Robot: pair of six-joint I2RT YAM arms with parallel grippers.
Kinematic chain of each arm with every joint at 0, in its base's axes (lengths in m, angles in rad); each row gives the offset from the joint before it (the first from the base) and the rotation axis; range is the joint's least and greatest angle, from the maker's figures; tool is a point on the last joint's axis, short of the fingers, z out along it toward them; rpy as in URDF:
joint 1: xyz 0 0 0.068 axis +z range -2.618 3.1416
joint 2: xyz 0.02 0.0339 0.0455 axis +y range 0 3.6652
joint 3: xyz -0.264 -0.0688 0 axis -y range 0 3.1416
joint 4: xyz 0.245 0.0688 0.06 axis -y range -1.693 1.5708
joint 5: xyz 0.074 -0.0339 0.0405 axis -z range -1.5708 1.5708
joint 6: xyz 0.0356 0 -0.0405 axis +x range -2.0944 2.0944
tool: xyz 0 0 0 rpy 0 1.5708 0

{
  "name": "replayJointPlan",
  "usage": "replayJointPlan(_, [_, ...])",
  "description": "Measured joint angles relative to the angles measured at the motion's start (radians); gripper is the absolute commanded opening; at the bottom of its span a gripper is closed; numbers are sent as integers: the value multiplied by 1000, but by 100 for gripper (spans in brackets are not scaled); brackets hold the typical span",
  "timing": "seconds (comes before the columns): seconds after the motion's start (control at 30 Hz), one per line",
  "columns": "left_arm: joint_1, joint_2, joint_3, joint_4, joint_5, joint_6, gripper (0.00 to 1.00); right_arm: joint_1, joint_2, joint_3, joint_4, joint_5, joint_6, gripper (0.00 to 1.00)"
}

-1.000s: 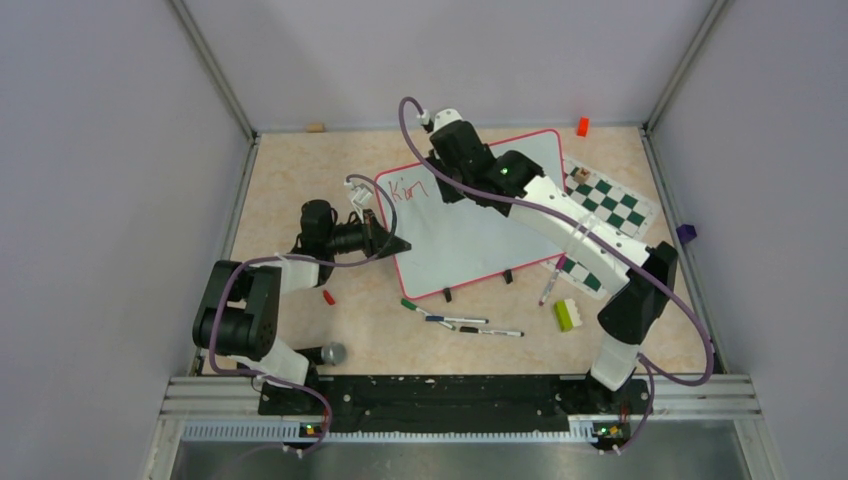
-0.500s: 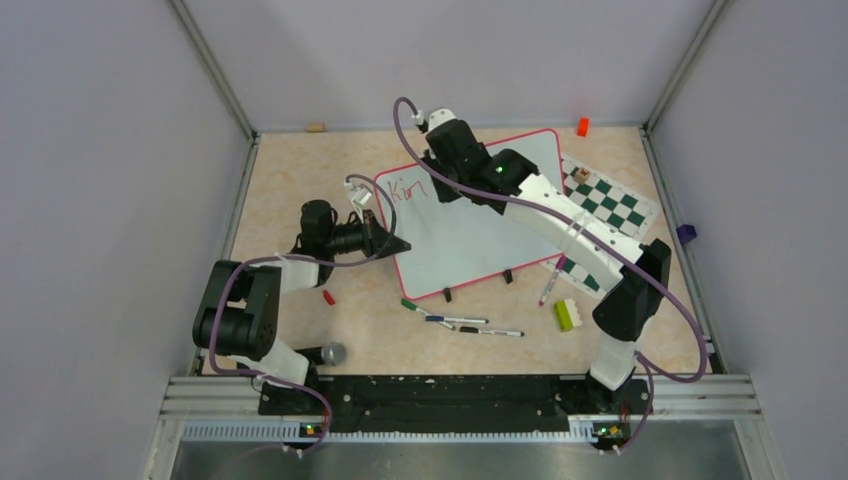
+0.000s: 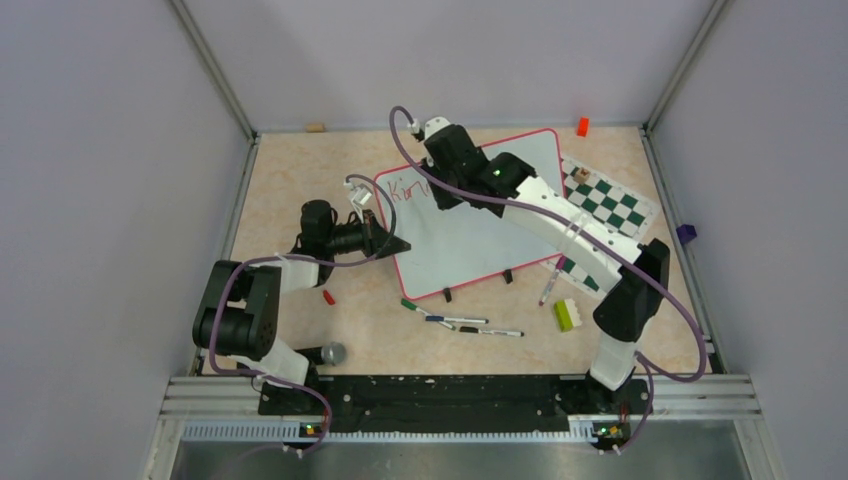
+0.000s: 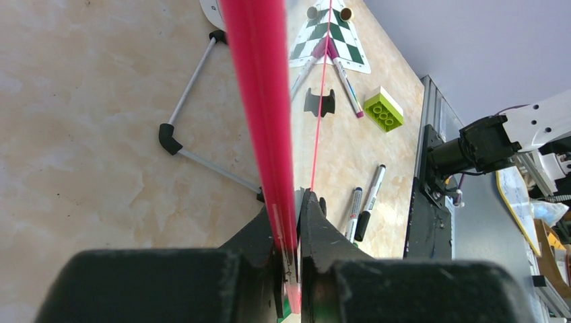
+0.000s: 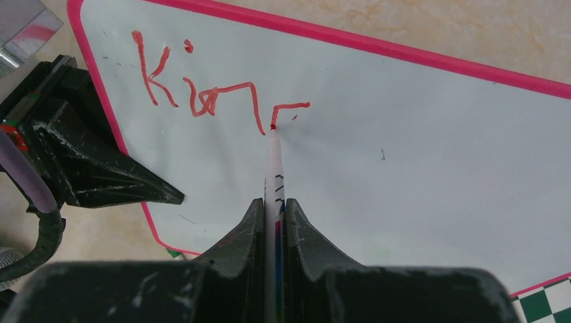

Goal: Write a sentence on the whiteboard
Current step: Open the sentence on the whiteboard.

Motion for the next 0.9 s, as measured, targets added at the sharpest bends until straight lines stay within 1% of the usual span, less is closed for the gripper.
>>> replayJointPlan(0.5, [0,0,0,-1,-1,0,0,11,-6,-20,-31,61,-5,0])
replayJointPlan(0.9, [0,0,0,-2,-3,0,0,11,39,78,-47,112,-14,0])
